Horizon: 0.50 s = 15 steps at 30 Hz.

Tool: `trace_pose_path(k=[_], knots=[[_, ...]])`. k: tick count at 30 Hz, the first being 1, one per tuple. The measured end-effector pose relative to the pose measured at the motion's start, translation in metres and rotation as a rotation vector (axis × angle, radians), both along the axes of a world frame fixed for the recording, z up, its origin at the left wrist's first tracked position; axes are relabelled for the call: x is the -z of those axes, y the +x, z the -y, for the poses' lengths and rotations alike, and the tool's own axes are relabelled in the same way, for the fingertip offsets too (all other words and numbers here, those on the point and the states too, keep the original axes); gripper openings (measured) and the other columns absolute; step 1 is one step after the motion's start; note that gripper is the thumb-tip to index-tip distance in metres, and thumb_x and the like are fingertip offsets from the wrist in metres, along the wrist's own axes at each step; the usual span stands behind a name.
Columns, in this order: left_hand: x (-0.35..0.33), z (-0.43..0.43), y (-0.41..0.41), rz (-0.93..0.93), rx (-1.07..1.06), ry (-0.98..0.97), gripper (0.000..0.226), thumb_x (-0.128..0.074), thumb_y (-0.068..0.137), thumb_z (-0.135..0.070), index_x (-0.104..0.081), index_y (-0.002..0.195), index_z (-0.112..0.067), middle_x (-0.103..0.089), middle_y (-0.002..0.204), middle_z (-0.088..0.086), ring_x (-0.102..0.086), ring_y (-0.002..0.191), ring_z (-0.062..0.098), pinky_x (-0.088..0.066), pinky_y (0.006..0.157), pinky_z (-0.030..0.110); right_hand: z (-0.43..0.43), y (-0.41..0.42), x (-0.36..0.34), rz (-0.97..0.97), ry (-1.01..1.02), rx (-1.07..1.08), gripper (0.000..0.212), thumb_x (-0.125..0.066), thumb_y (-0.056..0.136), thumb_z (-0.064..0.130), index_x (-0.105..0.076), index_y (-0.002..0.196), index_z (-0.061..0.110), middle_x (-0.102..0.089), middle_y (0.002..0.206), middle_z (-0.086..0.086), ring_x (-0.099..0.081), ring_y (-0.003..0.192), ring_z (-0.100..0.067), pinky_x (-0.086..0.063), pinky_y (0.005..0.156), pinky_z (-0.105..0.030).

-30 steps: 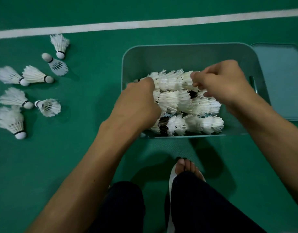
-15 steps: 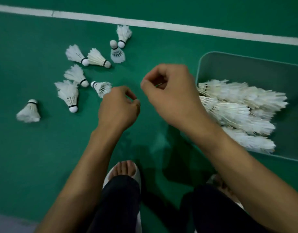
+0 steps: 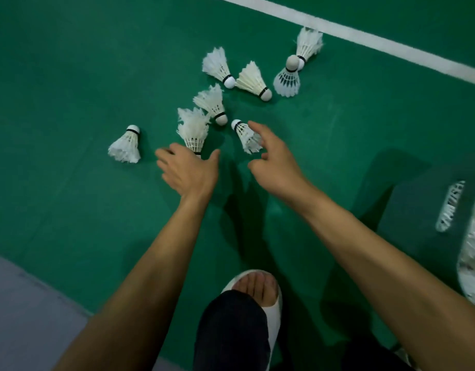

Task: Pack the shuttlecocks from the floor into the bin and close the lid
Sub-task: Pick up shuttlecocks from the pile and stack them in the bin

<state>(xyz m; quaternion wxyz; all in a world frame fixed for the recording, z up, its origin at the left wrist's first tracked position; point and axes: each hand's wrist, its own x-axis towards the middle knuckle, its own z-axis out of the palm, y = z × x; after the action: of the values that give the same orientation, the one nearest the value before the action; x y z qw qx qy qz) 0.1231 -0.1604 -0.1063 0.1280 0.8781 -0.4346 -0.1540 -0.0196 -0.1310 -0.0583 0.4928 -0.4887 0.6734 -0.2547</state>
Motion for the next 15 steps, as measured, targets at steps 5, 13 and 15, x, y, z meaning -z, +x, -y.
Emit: trace_pose_path(k=[5,13,15], knots=[[-0.004,0.004,0.018,-0.229,-0.05,-0.1,0.029,-0.076,0.074,-0.041,-0.07,0.071,-0.013,-0.066,0.081,0.01,-0.065,0.085,0.033,-0.046,0.062,0.032,0.027,0.019,0.012,-0.027,0.066,0.044,0.064,-0.054,0.08,0.005,-0.054,0.144,0.017,-0.061,0.133,-0.004,-0.057,0.126,-0.027,-0.047,0.107,-0.039],[-0.022,-0.063,0.002,-0.691,0.106,-0.192,0.019,-0.085,0.065,-0.028,-0.072,0.078,-0.024,-0.074,0.074,-0.013,-0.067,0.068,0.008,-0.055,0.071,0.027,0.016,-0.006,-0.004,-0.192,-0.22,0.332,0.028,-0.064,0.092,0.035,-0.077,0.11,0.017,-0.075,0.102,0.006,-0.067,0.098,-0.012,-0.053,0.095,-0.038],[-0.023,-0.067,-0.005,-0.666,0.214,-0.202,0.019,-0.085,0.068,-0.023,-0.07,0.078,-0.029,-0.074,0.078,-0.017,-0.067,0.075,0.003,-0.053,0.072,0.024,0.014,-0.016,-0.018,-0.16,-0.256,0.281,0.03,-0.061,0.095,0.046,-0.075,0.082,0.023,-0.068,0.075,0.022,-0.06,0.075,0.002,-0.051,0.077,-0.032]])
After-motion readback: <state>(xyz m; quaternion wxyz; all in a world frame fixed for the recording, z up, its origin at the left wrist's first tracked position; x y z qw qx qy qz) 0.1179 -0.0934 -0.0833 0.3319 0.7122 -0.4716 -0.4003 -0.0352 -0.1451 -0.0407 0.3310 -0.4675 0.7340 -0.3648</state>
